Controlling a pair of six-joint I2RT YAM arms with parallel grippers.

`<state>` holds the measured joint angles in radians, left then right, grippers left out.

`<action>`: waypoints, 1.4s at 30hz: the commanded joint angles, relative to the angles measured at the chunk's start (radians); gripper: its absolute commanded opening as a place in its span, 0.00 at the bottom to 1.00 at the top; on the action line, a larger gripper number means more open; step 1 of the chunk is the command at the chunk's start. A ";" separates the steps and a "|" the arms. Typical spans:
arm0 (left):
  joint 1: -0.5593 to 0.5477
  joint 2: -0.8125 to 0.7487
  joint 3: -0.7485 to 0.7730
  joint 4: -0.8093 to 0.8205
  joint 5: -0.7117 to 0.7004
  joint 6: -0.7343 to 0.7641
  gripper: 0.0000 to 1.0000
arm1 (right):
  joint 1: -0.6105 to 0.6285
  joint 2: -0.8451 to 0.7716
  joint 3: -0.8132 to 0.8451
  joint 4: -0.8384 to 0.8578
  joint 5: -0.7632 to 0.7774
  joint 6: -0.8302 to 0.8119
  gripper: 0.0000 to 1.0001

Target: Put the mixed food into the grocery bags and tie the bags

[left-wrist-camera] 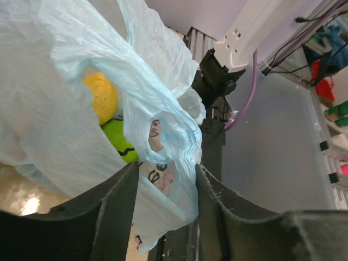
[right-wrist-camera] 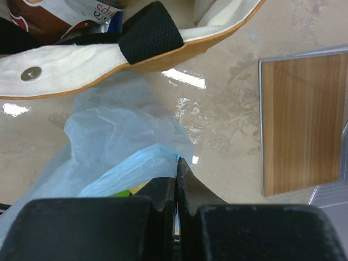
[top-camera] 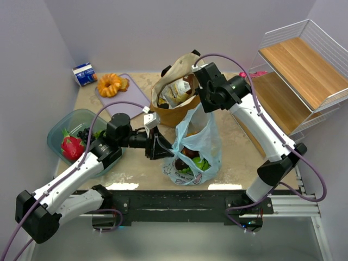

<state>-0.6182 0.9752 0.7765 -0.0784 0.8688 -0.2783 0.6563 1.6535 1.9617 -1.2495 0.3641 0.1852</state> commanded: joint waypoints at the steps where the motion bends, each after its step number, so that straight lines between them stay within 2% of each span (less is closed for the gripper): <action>1: -0.005 -0.015 -0.031 0.190 0.015 -0.113 0.32 | 0.002 0.002 0.075 0.007 -0.022 -0.030 0.00; 2: -0.005 -0.015 -0.042 0.227 0.009 -0.142 0.26 | 0.000 0.000 0.081 0.007 -0.028 -0.033 0.00; 3: -0.006 -0.015 -0.068 0.312 0.001 -0.203 0.16 | 0.002 -0.003 0.086 0.005 -0.033 -0.033 0.02; 5: -0.006 -0.013 -0.089 0.389 -0.017 -0.255 0.08 | 0.002 -0.021 0.095 -0.004 -0.054 -0.033 0.14; 6: -0.005 -0.015 -0.103 0.434 -0.030 -0.287 0.00 | 0.002 -0.033 0.095 -0.008 -0.059 -0.035 0.23; 7: -0.006 -0.012 -0.106 0.445 -0.060 -0.297 0.00 | 0.002 -0.046 0.092 -0.016 -0.062 -0.033 0.41; 8: -0.005 -0.009 -0.108 0.453 -0.074 -0.305 0.00 | 0.000 -0.076 0.091 -0.021 -0.063 -0.035 0.52; 11: -0.006 -0.007 -0.118 0.483 -0.111 -0.332 0.00 | 0.000 -0.141 0.068 -0.027 -0.065 -0.023 0.75; 12: -0.005 -0.007 -0.126 0.491 -0.122 -0.343 0.00 | 0.000 -0.187 0.062 -0.025 -0.074 -0.010 0.77; 14: -0.005 -0.009 -0.134 0.496 -0.152 -0.355 0.00 | 0.003 -0.253 0.011 -0.001 -0.117 -0.006 0.79; 17: -0.005 -0.010 -0.143 0.509 -0.188 -0.380 0.00 | 0.008 -0.389 -0.128 0.096 -0.337 -0.023 0.75; 18: -0.005 -0.010 -0.144 0.511 -0.206 -0.384 0.00 | 0.014 -0.449 -0.167 0.123 -0.456 -0.021 0.72; 20: -0.006 -0.010 -0.140 0.496 -0.231 -0.386 0.00 | 0.061 -0.486 -0.280 0.183 -0.513 0.008 0.70; 21: -0.003 -0.010 -0.140 0.491 -0.260 -0.386 0.00 | 0.095 -0.497 -0.312 0.194 -0.508 0.022 0.68; 22: -0.003 -0.009 -0.138 0.486 -0.273 -0.386 0.00 | 0.199 -0.498 -0.366 0.206 -0.451 0.031 0.68; 25: -0.005 0.000 -0.132 0.480 -0.306 -0.394 0.00 | 0.389 -0.485 -0.424 0.248 -0.345 0.072 0.69; 28: -0.005 0.008 -0.118 0.462 -0.323 -0.395 0.00 | 0.469 -0.463 -0.435 0.272 -0.291 0.086 0.70; 35: -0.003 0.002 -0.092 0.424 -0.330 -0.383 0.00 | 0.509 -0.397 -0.458 0.354 -0.056 0.040 0.72; 42: -0.005 -0.016 -0.080 0.391 -0.344 -0.372 0.00 | 0.509 -0.365 -0.512 0.412 0.003 -0.024 0.74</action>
<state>-0.6186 0.9855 0.6441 0.3103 0.5453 -0.6682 1.1603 1.2743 1.4879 -0.9108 0.2935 0.2096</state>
